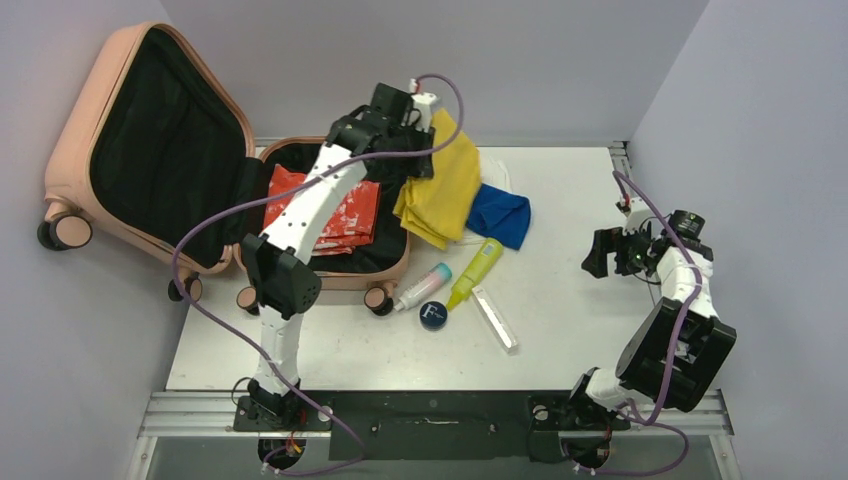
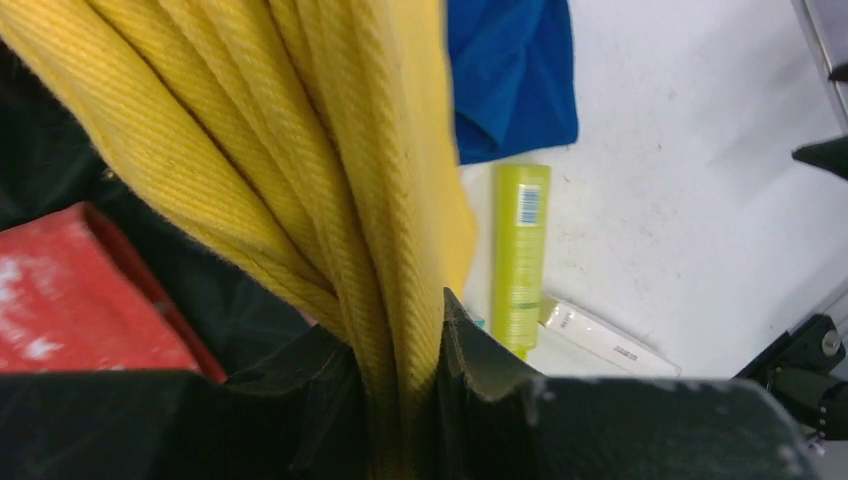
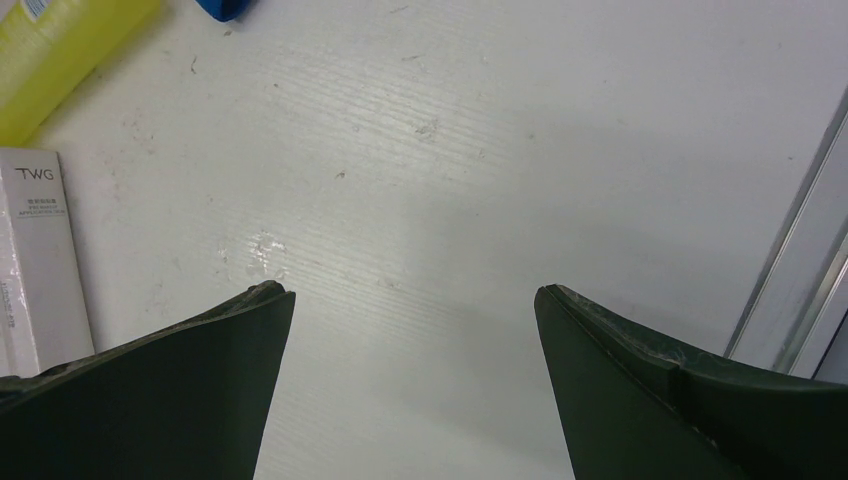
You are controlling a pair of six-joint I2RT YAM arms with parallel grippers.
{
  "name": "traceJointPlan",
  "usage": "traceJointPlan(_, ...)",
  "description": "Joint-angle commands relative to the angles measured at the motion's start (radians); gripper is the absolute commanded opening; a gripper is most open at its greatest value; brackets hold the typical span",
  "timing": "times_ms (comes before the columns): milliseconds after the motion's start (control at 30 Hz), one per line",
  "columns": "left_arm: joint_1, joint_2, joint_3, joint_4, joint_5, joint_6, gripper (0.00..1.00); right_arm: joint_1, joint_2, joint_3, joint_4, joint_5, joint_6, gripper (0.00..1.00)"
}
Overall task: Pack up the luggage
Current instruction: Place the clothes in the luggage.
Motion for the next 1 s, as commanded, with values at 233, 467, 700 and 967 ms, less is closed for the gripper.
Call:
traceJointPlan(233, 0.267, -0.230, -0.075, 0.064, 0.112, -0.055, 0.00, 0.023, -0.068, -0.004, 0.053, 0.020, 0.023, 0.96)
traceJointPlan(467, 0.409, -0.212, -0.162, -0.022, 0.220, -0.021, 0.00, 0.042, -0.071, -0.006, 0.064, 0.031, 0.033, 0.96)
traceJointPlan(700, 0.519, -0.054, -0.081, -0.224, 0.360, 0.149, 0.00, 0.046, -0.084, -0.013, 0.072, 0.039, 0.036, 0.96)
traceJointPlan(967, 0.637, 0.080, -0.027, -0.349, 0.457, 0.300, 0.00, 0.051, -0.095, -0.016, 0.073, 0.040, 0.037, 0.96)
